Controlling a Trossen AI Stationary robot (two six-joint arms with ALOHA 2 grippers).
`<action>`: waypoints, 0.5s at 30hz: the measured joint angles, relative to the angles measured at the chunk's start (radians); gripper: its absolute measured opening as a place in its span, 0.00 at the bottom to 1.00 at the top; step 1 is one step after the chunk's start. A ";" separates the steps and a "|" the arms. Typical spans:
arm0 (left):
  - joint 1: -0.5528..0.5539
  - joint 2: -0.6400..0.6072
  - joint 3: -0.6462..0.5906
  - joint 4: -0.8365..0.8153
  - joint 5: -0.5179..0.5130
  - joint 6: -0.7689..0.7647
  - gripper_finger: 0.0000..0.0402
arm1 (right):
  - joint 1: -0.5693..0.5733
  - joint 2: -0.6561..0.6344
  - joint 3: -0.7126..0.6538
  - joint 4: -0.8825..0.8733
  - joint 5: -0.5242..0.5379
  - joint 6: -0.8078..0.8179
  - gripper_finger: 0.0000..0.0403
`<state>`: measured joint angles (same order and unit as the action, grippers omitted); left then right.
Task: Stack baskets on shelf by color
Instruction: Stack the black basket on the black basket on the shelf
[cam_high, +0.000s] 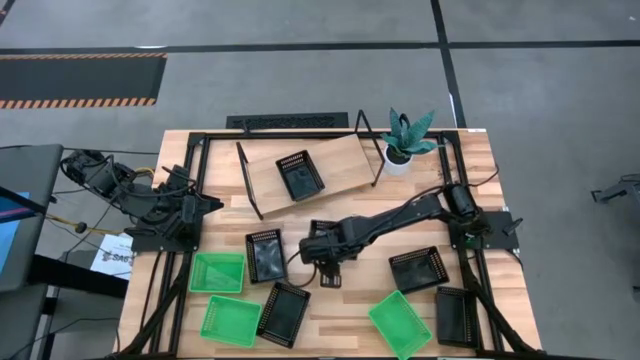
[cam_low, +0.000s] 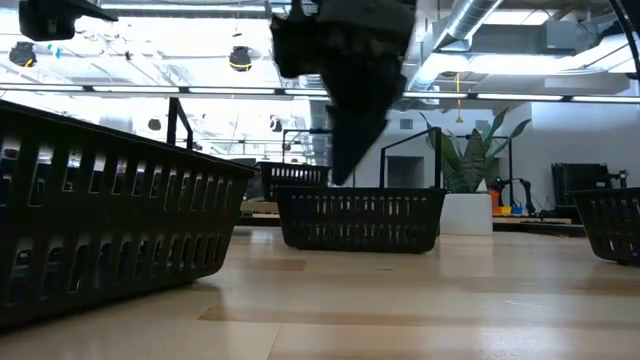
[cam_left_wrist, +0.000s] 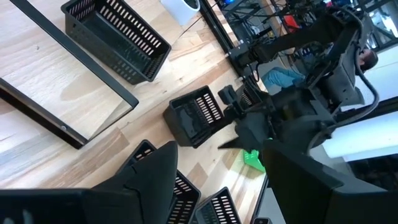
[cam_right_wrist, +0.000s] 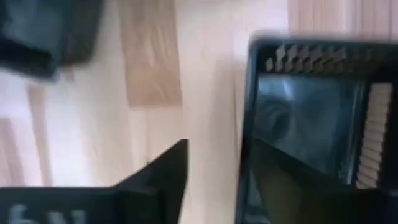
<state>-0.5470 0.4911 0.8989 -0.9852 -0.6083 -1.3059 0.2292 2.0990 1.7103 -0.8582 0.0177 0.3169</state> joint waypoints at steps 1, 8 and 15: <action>0.000 0.000 0.000 -0.001 0.000 0.000 0.56 | -0.004 -0.001 0.013 -0.004 0.000 -0.018 0.56; 0.000 0.000 0.000 -0.003 0.000 -0.015 0.56 | -0.022 -0.032 0.141 -0.306 0.007 -0.501 0.65; 0.000 0.000 0.000 -0.013 0.000 -0.020 0.56 | -0.017 -0.065 0.064 -0.464 0.006 -0.748 0.63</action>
<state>-0.5469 0.4911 0.8986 -0.9978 -0.6078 -1.3254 0.2117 2.0342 1.7742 -1.3224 0.0238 -0.4307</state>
